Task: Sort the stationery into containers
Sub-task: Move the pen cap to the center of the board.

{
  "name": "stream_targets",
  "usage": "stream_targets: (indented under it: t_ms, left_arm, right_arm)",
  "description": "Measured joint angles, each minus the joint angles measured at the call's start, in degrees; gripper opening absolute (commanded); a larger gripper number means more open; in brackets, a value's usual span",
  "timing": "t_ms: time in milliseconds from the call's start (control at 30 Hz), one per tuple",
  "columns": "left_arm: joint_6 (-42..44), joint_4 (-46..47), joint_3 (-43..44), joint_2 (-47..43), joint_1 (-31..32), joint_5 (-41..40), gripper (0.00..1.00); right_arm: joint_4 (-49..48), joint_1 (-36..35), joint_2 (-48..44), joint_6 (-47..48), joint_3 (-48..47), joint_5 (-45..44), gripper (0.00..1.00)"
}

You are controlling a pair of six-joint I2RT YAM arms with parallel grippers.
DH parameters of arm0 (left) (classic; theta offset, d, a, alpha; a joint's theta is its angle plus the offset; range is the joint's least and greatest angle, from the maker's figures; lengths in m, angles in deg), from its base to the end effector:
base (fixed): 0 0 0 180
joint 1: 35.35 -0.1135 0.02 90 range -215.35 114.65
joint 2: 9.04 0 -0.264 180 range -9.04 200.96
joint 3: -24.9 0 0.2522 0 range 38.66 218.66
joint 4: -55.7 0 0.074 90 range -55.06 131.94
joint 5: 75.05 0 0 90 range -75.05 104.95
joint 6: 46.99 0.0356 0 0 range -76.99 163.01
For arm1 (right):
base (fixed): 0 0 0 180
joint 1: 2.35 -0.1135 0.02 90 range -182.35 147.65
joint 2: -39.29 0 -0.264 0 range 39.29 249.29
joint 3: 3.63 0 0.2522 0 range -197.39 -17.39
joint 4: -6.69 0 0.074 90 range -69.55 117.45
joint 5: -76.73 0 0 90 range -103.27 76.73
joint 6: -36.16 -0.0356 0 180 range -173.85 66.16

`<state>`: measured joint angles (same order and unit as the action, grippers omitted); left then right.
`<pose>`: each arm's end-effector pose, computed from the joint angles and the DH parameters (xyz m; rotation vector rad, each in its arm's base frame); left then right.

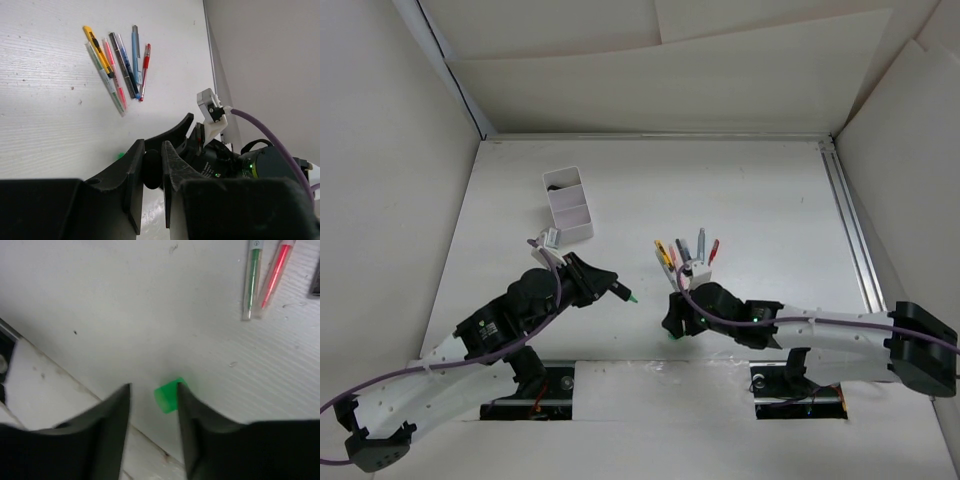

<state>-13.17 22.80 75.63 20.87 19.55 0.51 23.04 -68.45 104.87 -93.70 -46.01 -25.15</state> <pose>0.0837 -0.1037 0.3121 -0.2183 1.9193 -1.1435 0.0985 0.2042 0.1852 -0.4219 2.3182 0.7378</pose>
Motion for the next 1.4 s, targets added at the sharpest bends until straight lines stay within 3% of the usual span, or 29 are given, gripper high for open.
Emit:
stream_targets:
  t_ms: [67, 100, 167, 467, 1100, 1233, 1400]
  left_arm:
    - [0.0, 0.0, 0.0, 0.0, 0.0, 0.0, 0.0]
    - [0.0, 0.0, 0.0, 0.0, 0.0, 0.0, 0.0]
    - [0.0, 0.0, 0.0, 0.0, 0.0, -0.1, 0.0]
    - [0.0, 0.0, 0.0, 0.0, 0.0, -0.2, 0.0]
    - [0.0, -0.1, 0.0, 0.0, 0.0, -0.5, 0.0]
    - [0.2, -1.7, 0.1, -1.4, 0.0, -1.8, 0.0]
    - [0.2, -3.5, 1.7, -3.0, 0.0, -3.4, 0.0]
  right_arm:
    - [2.1, -0.5, -1.3, 0.0, 0.5, -0.4, 0.24]
    - [3.1, -1.1, -1.9, -0.2, 1.0, -0.6, 0.07]
    - [5.0, -2.3, -3.0, -0.7, 2.2, -0.6, 0.0]
    - [8.5, -3.3, 0.7, -1.1, 4.0, -0.5, 0.0]
    - [-3.1, -3.3, 18.4, 1.3, -6.2, -0.3, 0.0]
    - [-2.5, -3.4, 15.8, 1.7, -5.5, -0.1, 0.18]
    - [-1.9, -3.7, 2.7, 3.1, -1.1, -0.2, 0.51]
